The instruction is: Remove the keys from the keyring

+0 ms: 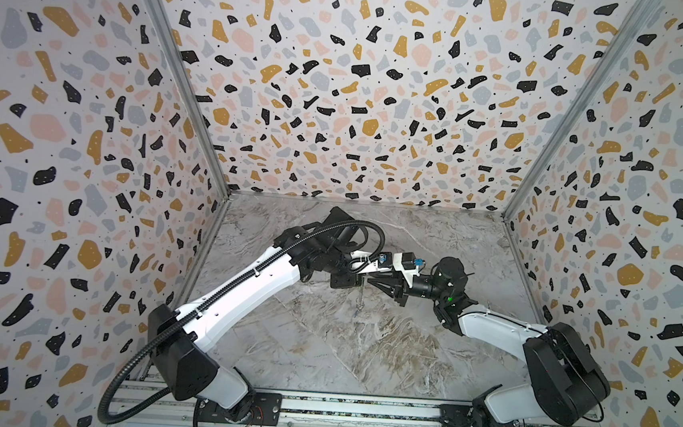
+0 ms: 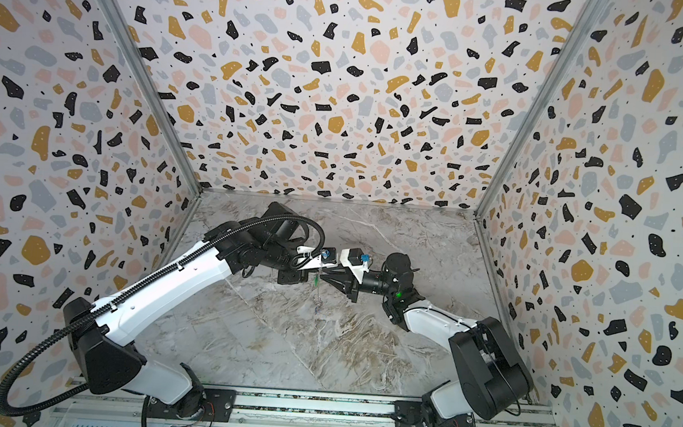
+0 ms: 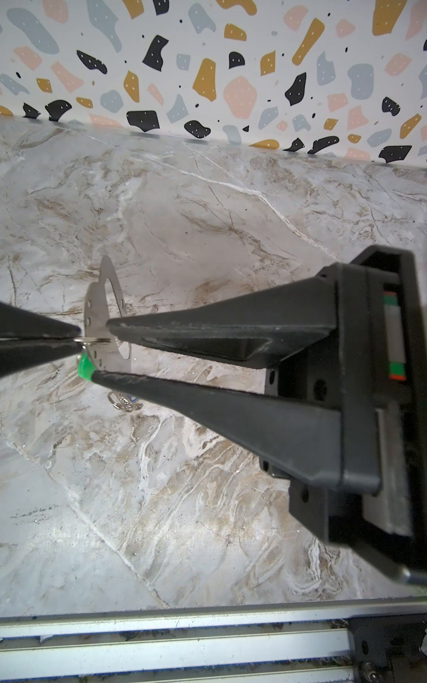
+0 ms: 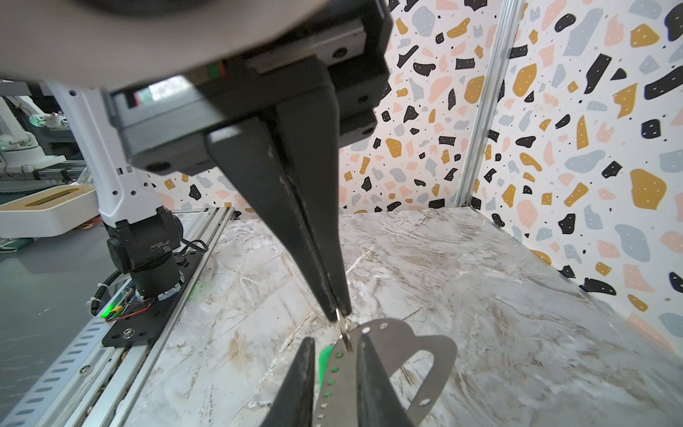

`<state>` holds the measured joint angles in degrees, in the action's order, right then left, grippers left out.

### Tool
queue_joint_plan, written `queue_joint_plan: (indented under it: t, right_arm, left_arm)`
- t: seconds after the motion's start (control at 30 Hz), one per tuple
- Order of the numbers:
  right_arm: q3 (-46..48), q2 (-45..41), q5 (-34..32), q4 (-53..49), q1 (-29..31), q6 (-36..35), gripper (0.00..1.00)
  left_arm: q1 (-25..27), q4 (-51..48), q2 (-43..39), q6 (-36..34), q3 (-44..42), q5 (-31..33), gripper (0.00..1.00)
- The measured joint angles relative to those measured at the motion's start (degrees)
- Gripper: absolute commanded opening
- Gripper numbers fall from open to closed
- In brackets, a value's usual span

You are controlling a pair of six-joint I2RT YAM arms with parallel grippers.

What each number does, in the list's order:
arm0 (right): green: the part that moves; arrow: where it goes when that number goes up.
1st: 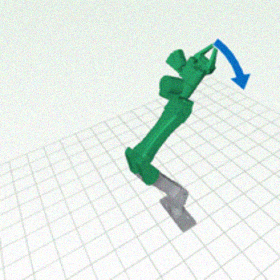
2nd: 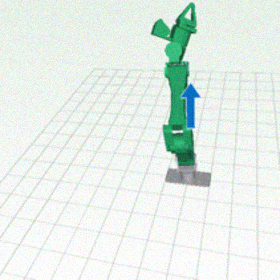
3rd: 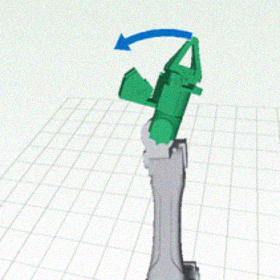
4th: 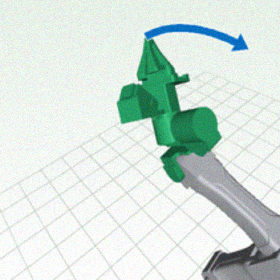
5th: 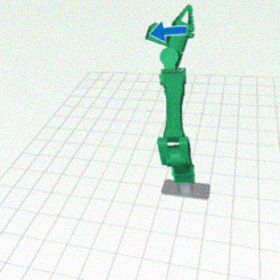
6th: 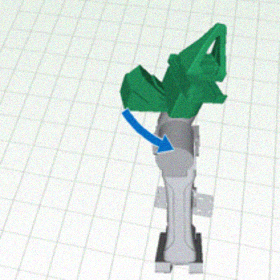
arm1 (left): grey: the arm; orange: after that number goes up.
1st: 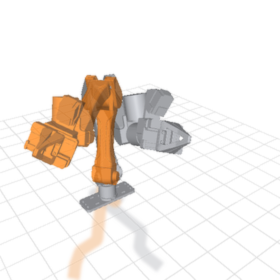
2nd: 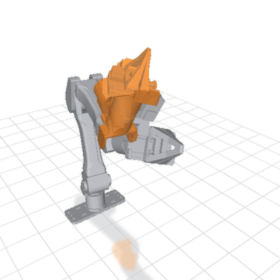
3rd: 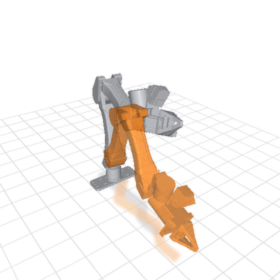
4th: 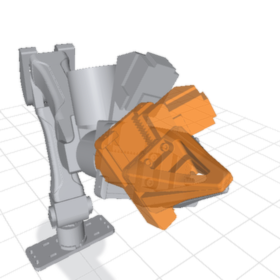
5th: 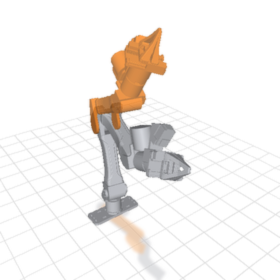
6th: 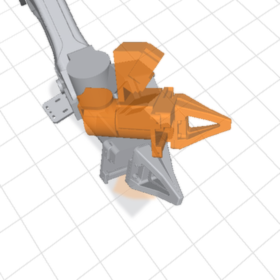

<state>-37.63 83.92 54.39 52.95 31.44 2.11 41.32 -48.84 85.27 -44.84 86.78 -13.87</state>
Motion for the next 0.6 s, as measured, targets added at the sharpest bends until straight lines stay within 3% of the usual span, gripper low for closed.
queue_joint_plan:
  t: [0.6]
  right_arm:
    - [1.1, 1.4, -1.1, 3.2, 0.5, 1.8, 0.15]
  left_arm:
    - [0.1, 0.5, -1.2, -0.9, -1.3, -0.8, 0.0]
